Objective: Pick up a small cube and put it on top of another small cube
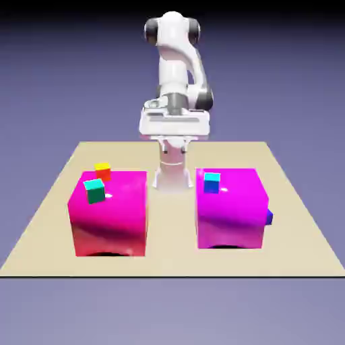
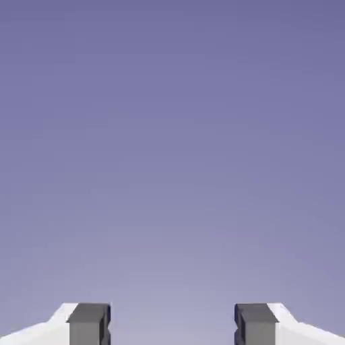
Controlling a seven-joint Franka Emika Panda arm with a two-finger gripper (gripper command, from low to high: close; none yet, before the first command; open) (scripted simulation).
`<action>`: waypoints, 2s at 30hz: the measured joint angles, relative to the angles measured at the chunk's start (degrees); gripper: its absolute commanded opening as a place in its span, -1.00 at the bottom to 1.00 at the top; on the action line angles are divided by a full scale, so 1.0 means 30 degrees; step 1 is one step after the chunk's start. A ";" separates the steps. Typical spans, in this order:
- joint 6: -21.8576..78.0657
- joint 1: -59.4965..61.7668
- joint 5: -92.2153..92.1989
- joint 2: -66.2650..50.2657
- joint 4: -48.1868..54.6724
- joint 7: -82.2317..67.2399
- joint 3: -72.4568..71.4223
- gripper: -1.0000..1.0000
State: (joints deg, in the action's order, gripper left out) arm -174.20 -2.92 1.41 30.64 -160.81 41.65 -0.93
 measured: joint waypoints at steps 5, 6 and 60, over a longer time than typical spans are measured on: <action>0.1941 -0.1710 0.1718 -0.3461 0.3003 -0.0657 -0.0799 0.00; 0.2346 -0.2074 0.2058 -0.4153 0.3597 -0.0792 -0.0947 0.00; 2.3080 -1.5371 0.5338 -1.6855 1.9591 -0.5853 0.6400 -1.00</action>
State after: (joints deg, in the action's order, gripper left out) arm -104.96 -49.04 17.42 -19.92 -102.04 24.09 18.27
